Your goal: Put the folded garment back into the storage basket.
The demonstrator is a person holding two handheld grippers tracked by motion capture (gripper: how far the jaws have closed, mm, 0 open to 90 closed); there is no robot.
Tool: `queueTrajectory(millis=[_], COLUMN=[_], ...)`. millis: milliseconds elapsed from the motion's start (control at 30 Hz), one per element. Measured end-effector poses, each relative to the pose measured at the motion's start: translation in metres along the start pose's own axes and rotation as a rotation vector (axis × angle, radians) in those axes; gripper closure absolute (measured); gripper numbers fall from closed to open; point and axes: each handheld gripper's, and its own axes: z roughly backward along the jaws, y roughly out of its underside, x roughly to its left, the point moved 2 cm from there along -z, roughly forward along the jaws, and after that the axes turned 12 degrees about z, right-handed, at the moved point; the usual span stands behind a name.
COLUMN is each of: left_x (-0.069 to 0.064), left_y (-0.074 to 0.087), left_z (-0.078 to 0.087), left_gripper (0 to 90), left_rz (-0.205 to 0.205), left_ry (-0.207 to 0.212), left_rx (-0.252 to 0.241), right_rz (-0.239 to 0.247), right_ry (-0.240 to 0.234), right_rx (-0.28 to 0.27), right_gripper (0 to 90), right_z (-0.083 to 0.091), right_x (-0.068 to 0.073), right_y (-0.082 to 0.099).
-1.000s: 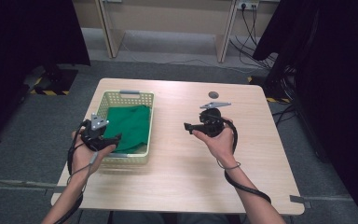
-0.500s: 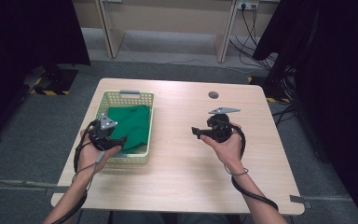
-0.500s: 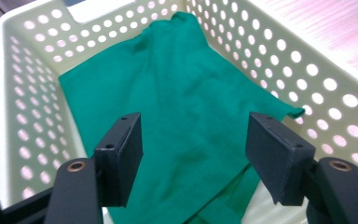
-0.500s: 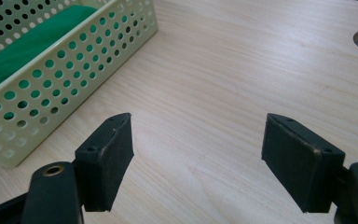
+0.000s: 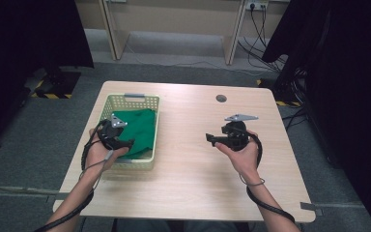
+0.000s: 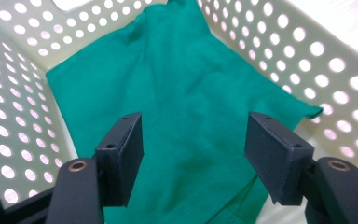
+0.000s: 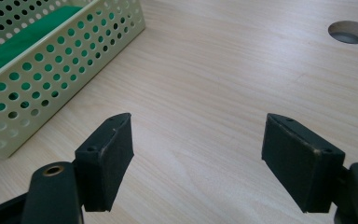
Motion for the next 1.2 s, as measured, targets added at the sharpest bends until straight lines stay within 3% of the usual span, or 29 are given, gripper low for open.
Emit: queueTrajectory(millis=[533,933,1200], left_x=[-0.001,-0.006,-0.004], left_y=[-0.010,-0.015,-0.009], left_z=[-0.029,-0.025,-0.006], left_gripper=[36.6,36.3,33.8], left_rz=[-0.035,-0.042,-0.010], left_ry=[-0.015,-0.004,0.008], left_rx=[0.142,0.116,0.018], right_rz=[-0.019,-0.020,-0.018], right_ry=[0.010,0.014,0.034], right_rx=[-0.006,-0.017,-0.031], right_gripper=[25.5,25.4,25.3], right_z=[0.008,0.013,0.026], right_x=[-0.008,-0.009,-0.018], right_y=[0.008,0.006,0.016])
